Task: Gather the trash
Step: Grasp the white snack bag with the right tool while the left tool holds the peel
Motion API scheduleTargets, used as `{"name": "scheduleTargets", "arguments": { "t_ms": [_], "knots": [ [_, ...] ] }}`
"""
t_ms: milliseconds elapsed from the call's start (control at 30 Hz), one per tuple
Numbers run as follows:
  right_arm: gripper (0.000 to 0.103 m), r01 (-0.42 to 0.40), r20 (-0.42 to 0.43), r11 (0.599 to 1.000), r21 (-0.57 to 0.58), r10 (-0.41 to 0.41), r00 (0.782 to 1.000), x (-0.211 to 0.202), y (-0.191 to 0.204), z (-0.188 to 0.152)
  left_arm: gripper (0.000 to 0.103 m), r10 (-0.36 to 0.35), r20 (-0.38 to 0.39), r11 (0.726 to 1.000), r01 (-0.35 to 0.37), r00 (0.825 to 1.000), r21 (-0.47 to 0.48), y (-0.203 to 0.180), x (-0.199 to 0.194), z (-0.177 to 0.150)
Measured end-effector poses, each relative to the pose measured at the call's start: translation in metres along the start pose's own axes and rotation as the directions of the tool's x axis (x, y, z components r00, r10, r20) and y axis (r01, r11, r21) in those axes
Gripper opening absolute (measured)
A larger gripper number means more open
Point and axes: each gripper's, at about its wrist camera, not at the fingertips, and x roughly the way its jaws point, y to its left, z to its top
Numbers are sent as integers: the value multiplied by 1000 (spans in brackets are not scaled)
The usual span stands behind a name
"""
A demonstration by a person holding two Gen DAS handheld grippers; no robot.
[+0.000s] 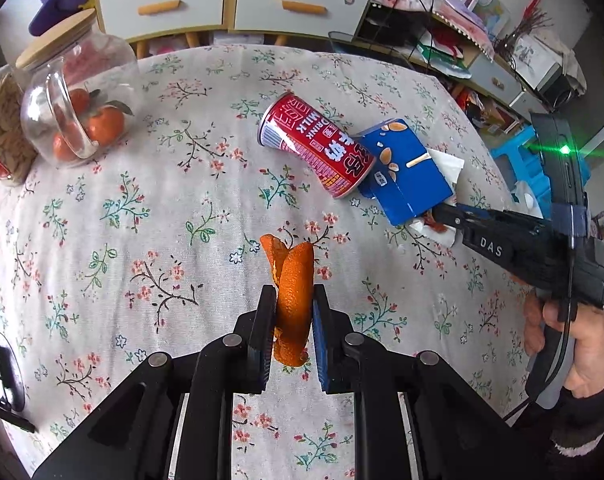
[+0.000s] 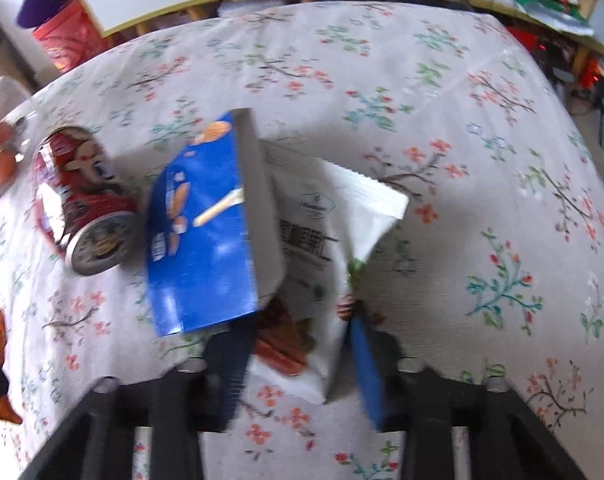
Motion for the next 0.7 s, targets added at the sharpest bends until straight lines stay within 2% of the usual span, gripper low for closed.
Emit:
{"name": "scheduleTargets", "arguments": {
  "t_ms": [67,133,433,700],
  "knots": [
    [13,18,-2,999,-30,-18,1000,-2,2,-2,18,-5,9,1000,5,1000,-3,-2,-2,1],
    [10,9,3,999,-31,-9,1000,-5,1,-3,18,-7,19,1000,7,1000,-6,-2,-4,2],
    [7,17,58,998,-57,-14,998,-40,-12,-12,18,-23,56,1000,24,998,-18,-16,-9,9],
    [7,32,89,999,-3,-32,995,-71,-50,-22,18,-57,80,998,57,995,5,-42,-10,13]
  ]
}}
